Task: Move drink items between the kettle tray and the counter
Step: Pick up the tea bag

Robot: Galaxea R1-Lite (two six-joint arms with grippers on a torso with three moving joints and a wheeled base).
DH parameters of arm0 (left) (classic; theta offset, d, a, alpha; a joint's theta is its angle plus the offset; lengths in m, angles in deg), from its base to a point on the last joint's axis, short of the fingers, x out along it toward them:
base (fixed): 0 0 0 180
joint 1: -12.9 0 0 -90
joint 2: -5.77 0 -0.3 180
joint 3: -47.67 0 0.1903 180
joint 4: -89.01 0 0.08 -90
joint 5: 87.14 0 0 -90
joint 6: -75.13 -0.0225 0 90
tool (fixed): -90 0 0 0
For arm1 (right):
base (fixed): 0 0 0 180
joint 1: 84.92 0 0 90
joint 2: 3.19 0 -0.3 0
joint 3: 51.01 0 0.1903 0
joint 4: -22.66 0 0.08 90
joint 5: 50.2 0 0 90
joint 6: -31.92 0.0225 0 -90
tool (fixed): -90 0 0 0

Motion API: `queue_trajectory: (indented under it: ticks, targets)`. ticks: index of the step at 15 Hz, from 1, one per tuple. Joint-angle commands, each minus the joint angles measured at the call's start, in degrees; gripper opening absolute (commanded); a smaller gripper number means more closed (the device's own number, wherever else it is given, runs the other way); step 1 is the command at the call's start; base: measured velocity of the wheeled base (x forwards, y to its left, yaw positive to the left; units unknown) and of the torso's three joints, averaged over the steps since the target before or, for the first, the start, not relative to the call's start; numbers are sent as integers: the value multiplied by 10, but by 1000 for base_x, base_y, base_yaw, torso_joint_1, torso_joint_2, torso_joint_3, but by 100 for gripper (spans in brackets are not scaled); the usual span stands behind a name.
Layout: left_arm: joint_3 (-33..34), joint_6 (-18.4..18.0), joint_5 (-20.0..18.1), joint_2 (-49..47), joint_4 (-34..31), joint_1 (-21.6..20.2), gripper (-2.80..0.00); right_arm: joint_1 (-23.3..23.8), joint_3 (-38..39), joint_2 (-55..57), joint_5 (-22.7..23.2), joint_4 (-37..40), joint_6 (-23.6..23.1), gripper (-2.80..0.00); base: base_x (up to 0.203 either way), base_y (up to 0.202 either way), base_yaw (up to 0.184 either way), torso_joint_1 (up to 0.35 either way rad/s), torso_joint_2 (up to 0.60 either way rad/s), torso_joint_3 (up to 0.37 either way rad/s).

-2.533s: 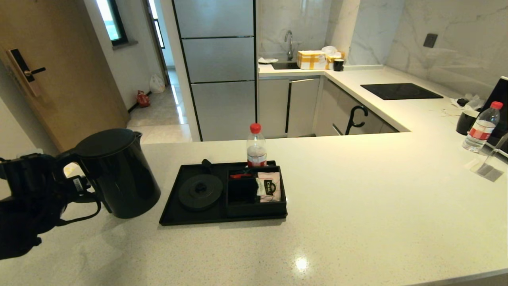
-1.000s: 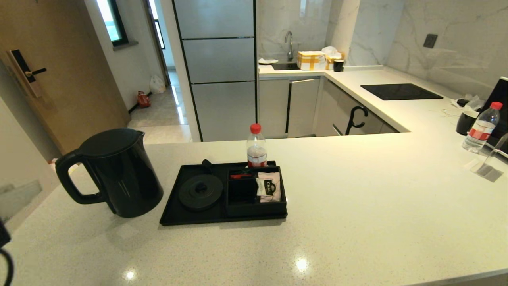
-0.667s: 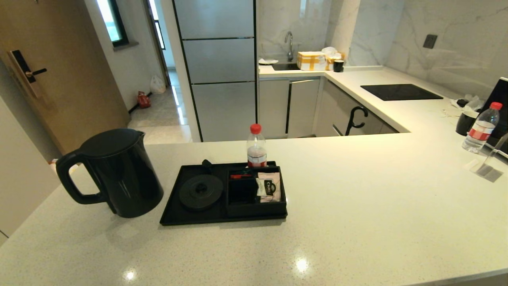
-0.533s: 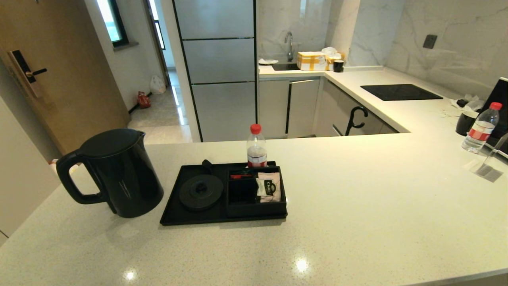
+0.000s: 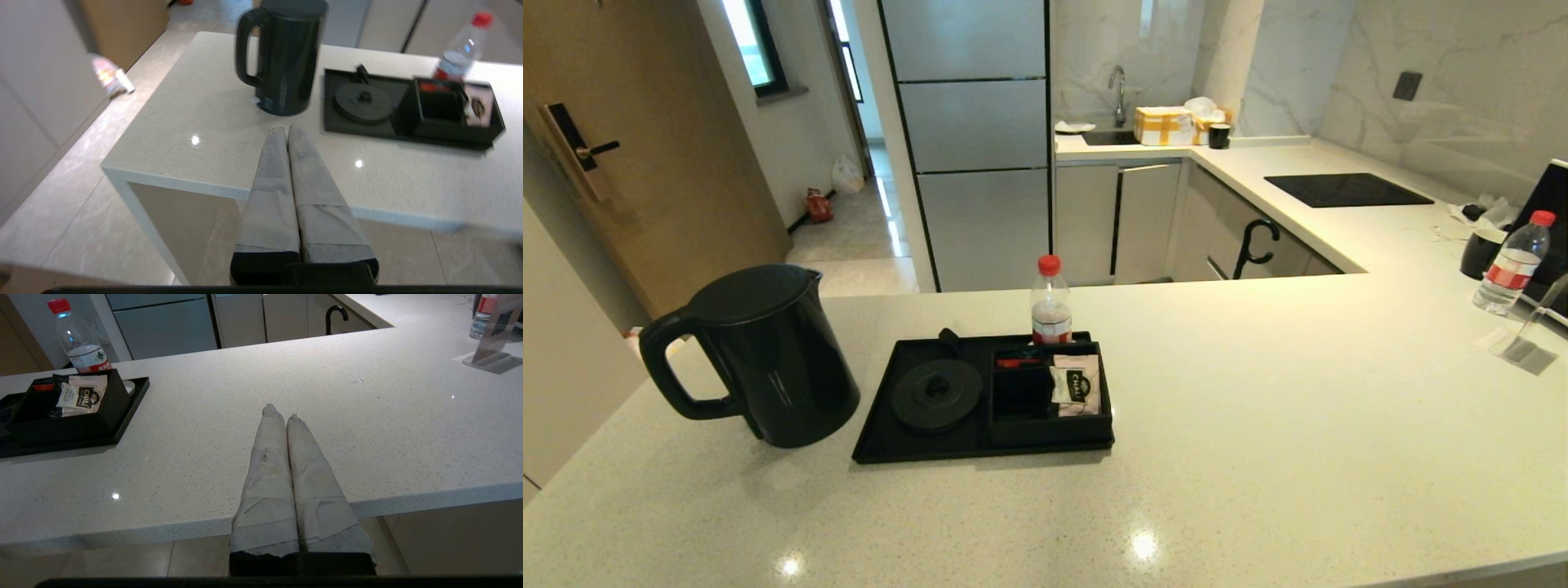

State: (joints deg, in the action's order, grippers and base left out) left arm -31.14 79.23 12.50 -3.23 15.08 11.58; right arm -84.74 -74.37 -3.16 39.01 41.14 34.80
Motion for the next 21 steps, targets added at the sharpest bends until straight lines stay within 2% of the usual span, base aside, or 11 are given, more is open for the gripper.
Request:
queue_trajectory:
  ticks: [1, 2, 5, 7, 8, 11, 12, 13, 14, 17, 21]
  targets:
    - [65, -6, -11, 82, 11, 5, -280, 0, 18, 0, 1, 0, 0, -280, 0, 0, 0, 0, 0, 0]
    - [105, -3, -19, 90, 41, 6, -280, 0, 18, 0, 0, 0, 0, -280, 0, 0, 0, 0, 0, 0]
    - [232, 0, -23, 90, 246, 7, -280, 0, 18, 0, 0, 0, 0, -280, 0, 0, 0, 0, 0, 0]
    - [275, -8, -23, 90, 332, 7, -280, 0, 18, 0, 1, 0, 0, -280, 0, 0, 0, 0, 0, 0]
    - [324, -20, -24, 90, 415, 7, -280, 0, 18, 0, 0, 0, 0, -280, 0, 0, 0, 0, 0, 0]
    - [530, -74, -35, 90, 694, 7, -280, 0, 18, 0, 0, 0, 1, -280, 0, 0, 0, 0, 0, 0]
    - [565, -82, -39, 90, 763, 7, -280, 0, 18, 0, 0, 0, 0, -280, 0, 0, 0, 0, 0, 0]
    - [577, -85, -45, 90, 788, 7, -280, 0, 18, 0, 0, 0, 0, -280, 0, 0, 0, 0, 0, 0]
    - [577, -88, -52, 90, 767, 7, -280, 0, 18, 0, 0, 0, 0, -280, 0, 0, 0, 0, 0, 0]
    - [577, -71, -98, 90, 596, 7, -280, 0, 18, 0, 1, 0, 0, -280, 0, 0, 0, 0, 0, 0]
    - [577, -62, -102, 90, 590, 7, -280, 0, 18, 0, 0, 0, 0, -280, 0, 0, 0, 0, 0, 0]
